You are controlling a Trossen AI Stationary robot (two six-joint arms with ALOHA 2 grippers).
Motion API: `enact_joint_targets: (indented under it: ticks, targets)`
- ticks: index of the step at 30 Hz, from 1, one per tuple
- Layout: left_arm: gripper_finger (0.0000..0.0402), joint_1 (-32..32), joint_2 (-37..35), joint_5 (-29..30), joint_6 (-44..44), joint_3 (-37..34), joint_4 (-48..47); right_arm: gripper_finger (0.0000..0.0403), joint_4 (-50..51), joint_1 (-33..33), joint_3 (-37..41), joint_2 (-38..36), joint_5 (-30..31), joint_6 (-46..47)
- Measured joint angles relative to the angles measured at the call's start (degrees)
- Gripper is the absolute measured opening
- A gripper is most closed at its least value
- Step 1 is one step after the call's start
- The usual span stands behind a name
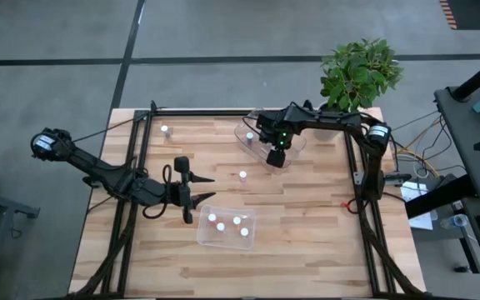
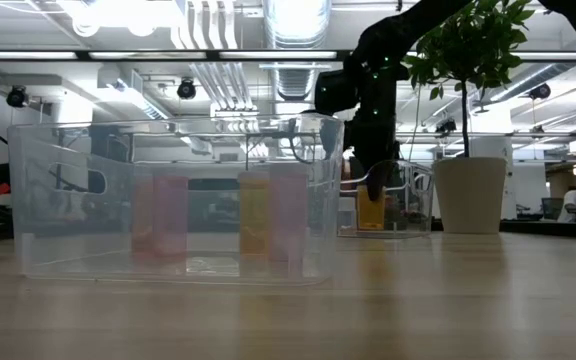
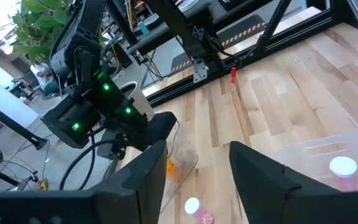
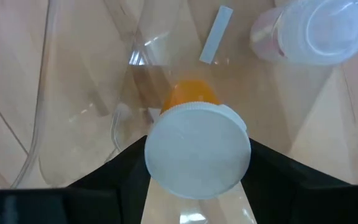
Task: Pick and place medicine bottles into bin by pill shape (circle, oval)
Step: Put the orange capsule bottle into the top transparent bin, then put the purple tablet bottle into the bottom transparent bin
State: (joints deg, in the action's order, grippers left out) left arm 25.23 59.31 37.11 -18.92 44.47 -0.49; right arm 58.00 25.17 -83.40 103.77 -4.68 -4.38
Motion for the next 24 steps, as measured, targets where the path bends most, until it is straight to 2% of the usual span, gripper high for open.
enact_joint_targets:
  ticks: [12, 19, 24]
  targets:
    - [0.0160, 0.0, 0.0, 0.0, 0.0, 0.0, 0.0, 0.0267, 0.4, 0.0, 0.0, -0.7, 0.1, 1.5]
    - [0.0160, 0.0, 0.0, 0.0, 0.1, 0.0, 0.0, 0.0261, 0.4, -1.3, 0.0, -6.4, 0.3, 5.3]
    - [0.0160, 0.0, 0.0, 0.0, 0.3, 0.0, 0.0, 0.0247, -0.2, -6.2, 0.2, -12.7, 2.5, 8.7]
